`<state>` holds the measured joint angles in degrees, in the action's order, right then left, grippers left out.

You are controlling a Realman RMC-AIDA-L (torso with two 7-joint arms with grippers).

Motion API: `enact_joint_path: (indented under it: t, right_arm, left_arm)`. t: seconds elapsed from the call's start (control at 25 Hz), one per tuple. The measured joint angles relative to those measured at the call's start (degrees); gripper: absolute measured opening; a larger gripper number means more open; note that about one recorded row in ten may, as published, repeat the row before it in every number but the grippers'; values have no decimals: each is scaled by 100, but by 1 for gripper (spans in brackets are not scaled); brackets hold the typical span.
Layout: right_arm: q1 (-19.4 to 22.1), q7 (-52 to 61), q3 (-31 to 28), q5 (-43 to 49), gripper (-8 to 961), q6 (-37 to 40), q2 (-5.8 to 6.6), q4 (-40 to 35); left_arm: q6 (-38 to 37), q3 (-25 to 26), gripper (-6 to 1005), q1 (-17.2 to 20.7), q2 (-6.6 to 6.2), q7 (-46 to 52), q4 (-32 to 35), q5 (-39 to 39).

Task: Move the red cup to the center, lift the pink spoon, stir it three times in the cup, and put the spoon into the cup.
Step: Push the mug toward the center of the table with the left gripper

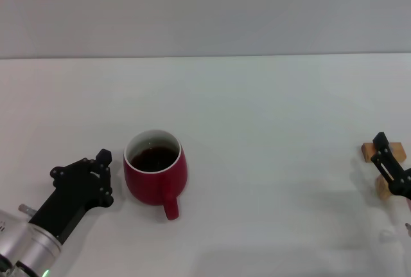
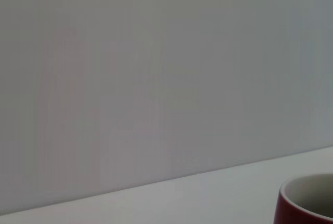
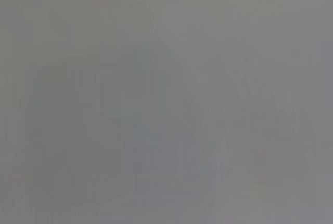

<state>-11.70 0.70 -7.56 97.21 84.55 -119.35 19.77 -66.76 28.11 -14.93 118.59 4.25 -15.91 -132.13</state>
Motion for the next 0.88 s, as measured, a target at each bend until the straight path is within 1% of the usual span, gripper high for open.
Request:
enact_joint_path:
  t: [0.16, 0.32, 0.88]
  right_arm:
    - [16, 0, 0, 0, 840, 4, 0, 0]
    - [29, 0, 0, 0, 840, 6, 0, 0]
    - [-3, 0, 0, 0, 840, 10, 0, 0]
  left_arm:
    - [213, -47, -2, -198, 2, -1, 16, -24]
    - [341, -127, -2, -302, 14, -3, 7, -25]
    - [290, -377, -2, -327, 21, -6, -44, -40]
